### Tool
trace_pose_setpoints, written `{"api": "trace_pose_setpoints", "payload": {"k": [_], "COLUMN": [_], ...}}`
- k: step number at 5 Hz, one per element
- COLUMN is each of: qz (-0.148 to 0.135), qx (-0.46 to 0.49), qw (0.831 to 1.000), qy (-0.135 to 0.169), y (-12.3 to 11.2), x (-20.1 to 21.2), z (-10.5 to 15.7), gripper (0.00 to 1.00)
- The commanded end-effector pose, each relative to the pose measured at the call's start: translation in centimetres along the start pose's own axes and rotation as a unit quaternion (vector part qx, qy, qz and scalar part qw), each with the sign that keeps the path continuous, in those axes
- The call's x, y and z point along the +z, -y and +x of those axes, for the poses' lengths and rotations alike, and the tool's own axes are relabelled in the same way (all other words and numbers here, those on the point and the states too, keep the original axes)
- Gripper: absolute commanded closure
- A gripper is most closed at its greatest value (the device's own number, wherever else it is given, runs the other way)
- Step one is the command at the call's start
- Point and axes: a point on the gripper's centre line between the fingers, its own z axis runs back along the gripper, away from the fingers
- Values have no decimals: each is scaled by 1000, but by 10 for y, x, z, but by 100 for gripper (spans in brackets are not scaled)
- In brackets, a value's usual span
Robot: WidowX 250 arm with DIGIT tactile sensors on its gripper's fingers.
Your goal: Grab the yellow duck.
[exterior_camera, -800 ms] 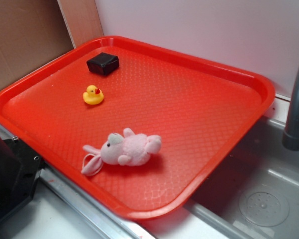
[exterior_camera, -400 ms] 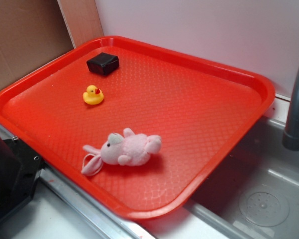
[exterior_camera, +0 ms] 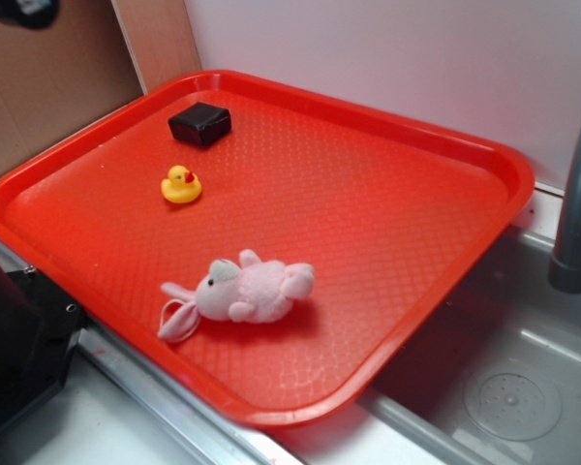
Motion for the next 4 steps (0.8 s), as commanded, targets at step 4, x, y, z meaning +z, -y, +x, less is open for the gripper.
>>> {"api": "trace_pose_setpoints", "payload": {"k": [4], "qz": [14], "qx": [50], "qw": [997], "qy": [-52], "y": [-28], "x": [-128], "z": [51], "gripper": [0]}}
